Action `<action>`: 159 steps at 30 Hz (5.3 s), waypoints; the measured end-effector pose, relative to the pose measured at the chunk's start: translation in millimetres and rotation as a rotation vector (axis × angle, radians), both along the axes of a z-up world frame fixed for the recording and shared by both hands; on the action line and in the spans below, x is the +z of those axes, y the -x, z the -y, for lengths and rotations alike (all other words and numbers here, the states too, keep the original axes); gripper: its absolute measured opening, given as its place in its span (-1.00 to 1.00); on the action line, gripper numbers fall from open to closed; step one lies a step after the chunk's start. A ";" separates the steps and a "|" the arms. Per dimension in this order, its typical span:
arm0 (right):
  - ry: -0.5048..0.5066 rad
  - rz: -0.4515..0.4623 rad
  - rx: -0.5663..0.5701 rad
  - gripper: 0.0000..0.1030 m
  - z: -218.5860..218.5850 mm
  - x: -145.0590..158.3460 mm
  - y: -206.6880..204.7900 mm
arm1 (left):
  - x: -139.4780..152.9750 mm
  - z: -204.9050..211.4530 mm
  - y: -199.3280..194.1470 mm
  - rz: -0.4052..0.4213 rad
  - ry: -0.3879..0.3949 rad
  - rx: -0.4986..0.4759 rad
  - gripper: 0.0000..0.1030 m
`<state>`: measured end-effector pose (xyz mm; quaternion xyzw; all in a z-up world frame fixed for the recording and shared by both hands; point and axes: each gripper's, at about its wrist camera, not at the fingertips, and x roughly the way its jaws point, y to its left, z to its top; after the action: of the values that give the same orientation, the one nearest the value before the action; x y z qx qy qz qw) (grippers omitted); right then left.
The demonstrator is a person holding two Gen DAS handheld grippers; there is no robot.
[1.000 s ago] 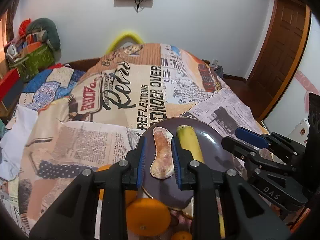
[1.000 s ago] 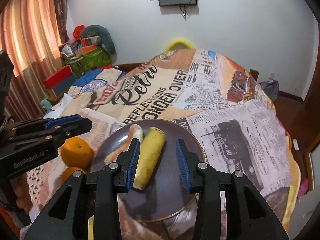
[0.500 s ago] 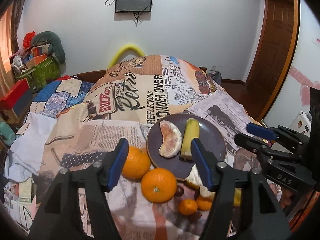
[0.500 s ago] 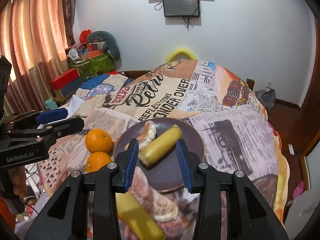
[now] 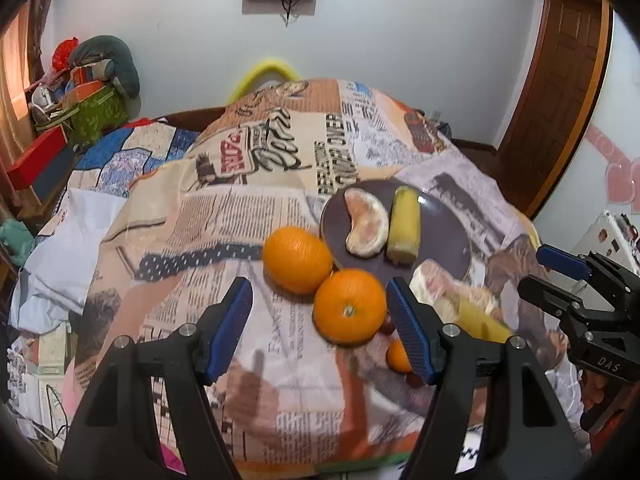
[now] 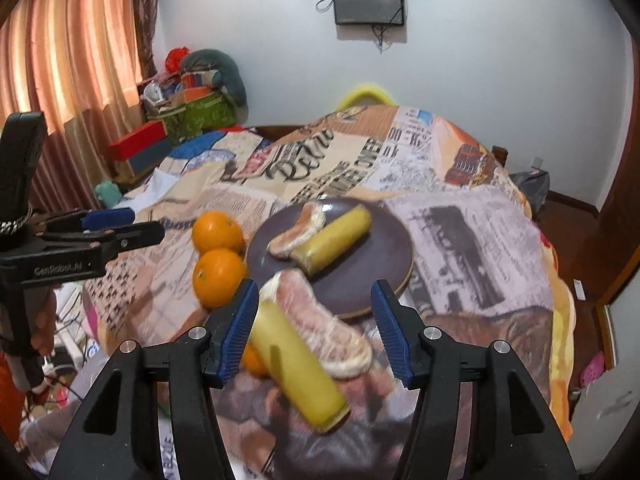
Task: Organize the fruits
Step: 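Move the right gripper to the yellow sugarcane piece and grasp it, then lift the yellow sugarcane with the right gripper while the left approaches the large orange, then grasp the large orange with the left gripper while the right carries sugarcane over the plate, then set the sugarcane on the plate with the right gripper while the left places the orange there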
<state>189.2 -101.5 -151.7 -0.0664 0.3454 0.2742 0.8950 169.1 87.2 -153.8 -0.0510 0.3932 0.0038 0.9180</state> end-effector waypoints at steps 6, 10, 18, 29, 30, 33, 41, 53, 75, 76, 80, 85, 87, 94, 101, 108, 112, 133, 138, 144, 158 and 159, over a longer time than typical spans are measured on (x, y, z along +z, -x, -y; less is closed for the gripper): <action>0.030 -0.049 0.033 0.06 -10.9 -22.6 6.9 | -15.4 -2.1 11.7 -0.043 0.018 -0.009 0.34; 0.023 -0.093 0.040 0.06 -15.0 -34.4 3.1 | -22.7 0.9 18.3 -0.064 0.018 -0.023 0.34; 0.041 -0.150 0.066 0.06 -31.2 -49.0 -7.8 | -39.6 3.7 18.4 -0.113 0.026 -0.037 0.34; 0.059 -0.122 0.084 -0.06 -33.4 -48.6 -8.8 | -51.9 13.5 2.8 -0.147 0.029 -0.056 0.34; 0.063 -0.116 0.082 -0.10 -32.9 -47.7 -8.6 | -52.1 13.9 1.4 -0.147 0.028 -0.057 0.34; 0.047 -0.104 0.073 -0.15 -26.2 -42.6 -9.9 | -51.9 16.3 -4.4 -0.148 0.031 -0.060 0.34; 0.000 -0.066 0.015 -0.31 2.4 -27.0 -18.7 | -56.8 25.4 -21.4 -0.157 -0.004 -0.075 0.34; -0.096 -0.095 -0.029 -0.34 26.6 -23.9 -28.3 | -71.0 31.1 -47.4 -0.185 -0.009 -0.067 0.34; -0.112 -0.048 -0.067 -0.34 40.3 -4.6 -18.8 | -74.4 27.2 -47.6 -0.190 0.051 -0.065 0.24; -0.112 -0.045 -0.068 -0.34 41.1 -3.2 -18.5 | -73.7 27.5 -46.4 -0.189 0.051 -0.065 0.24; -0.117 -0.034 -0.072 -0.34 44.2 2.3 -17.5 | -67.2 30.3 -41.0 -0.176 0.041 -0.065 0.24; -0.127 -0.008 -0.076 -0.34 47.0 11.9 -15.9 | -53.3 32.3 -38.3 -0.143 0.033 -0.071 0.24; -0.132 0.003 -0.079 -0.34 47.1 15.6 -16.7 | -45.1 33.4 -37.2 -0.120 0.023 -0.073 0.24; -0.150 0.021 -0.090 -0.34 46.9 22.5 -27.1 | -21.5 34.1 -42.4 -0.058 0.025 -0.078 0.24; -0.155 0.044 -0.088 -0.34 40.6 27.3 -41.5 | -18.0 37.8 -60.7 -0.041 0.028 -0.085 0.24; -0.161 0.029 -0.082 -0.34 32.7 20.8 -58.3 | -34.8 40.0 -81.7 -0.075 0.044 -0.084 0.24; -0.159 0.001 -0.070 -0.34 26.1 11.7 -67.1 | -45.4 40.6 -93.3 -0.098 0.049 -0.082 0.24; -0.248 -0.122 -0.066 -0.34 8.9 -20.6 -120.0 | -63.2 51.7 -127.6 -0.128 -0.011 -0.099 0.24; -0.221 -0.126 -0.085 -0.34 4.7 -26.3 -130.9 | -63.0 49.7 -128.5 -0.117 -0.010 -0.100 0.25; -0.170 -0.143 -0.098 -0.31 1.7 -33.9 -138.6 | -61.4 47.6 -127.9 -0.109 0.002 -0.096 0.27; -0.097 -0.137 -0.108 -0.20 7.8 -29.7 -128.1 | -41.5 42.7 -113.1 -0.064 0.002 -0.069 0.43; -0.097 -0.129 -0.105 -0.20 8.9 -26.3 -125.3 | -39.5 42.2 -110.9 -0.061 0.001 -0.068 0.43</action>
<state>314.5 -110.4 -178.0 0.0133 0.3917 0.2470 0.8862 280.0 45.0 -193.3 -0.0378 0.4226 -0.0260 0.9051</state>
